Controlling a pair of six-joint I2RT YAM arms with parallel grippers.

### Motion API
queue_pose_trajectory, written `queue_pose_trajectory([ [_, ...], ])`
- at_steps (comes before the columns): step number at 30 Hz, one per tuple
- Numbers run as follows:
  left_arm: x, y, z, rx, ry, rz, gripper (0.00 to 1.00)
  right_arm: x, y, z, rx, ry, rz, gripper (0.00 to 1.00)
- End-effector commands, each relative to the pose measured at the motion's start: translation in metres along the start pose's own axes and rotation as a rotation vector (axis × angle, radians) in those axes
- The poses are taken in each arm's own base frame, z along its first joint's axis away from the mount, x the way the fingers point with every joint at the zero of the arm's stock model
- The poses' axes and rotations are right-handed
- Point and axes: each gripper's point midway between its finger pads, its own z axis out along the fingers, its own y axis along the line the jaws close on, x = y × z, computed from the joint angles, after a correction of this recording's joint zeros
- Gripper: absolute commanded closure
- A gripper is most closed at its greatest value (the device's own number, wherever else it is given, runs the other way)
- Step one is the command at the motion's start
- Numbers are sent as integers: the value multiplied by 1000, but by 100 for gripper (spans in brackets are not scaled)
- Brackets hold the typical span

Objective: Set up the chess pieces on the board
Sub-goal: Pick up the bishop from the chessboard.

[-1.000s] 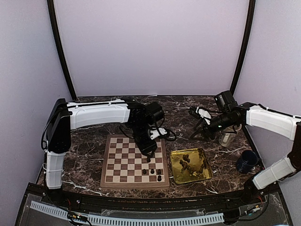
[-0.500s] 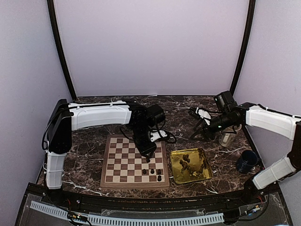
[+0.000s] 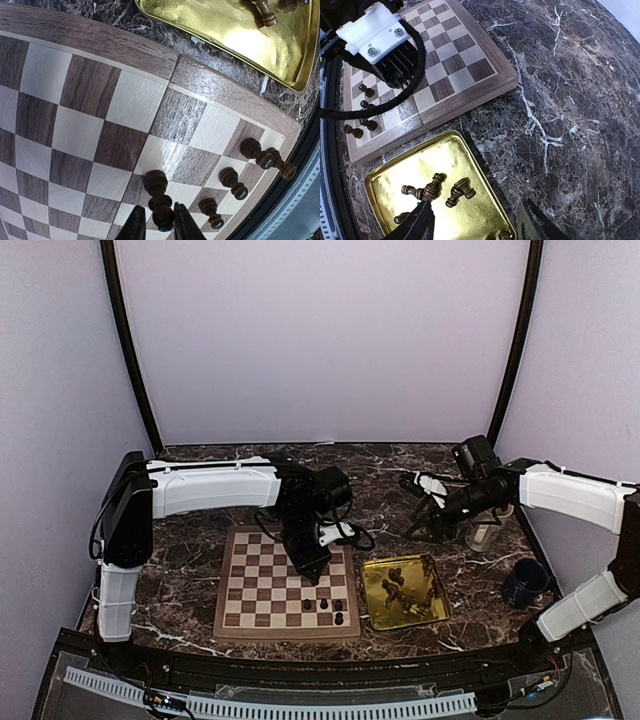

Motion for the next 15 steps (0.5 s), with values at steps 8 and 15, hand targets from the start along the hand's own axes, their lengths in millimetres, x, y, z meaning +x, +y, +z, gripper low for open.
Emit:
queue_pose_trajectory([
  [8,17,2,-20,-55,4,16,86,1,-1,2,-3,3,-7,43],
  [15,45,5,-36,-99,26,-13,88,3,-1,3,-8,11,-8,43],
])
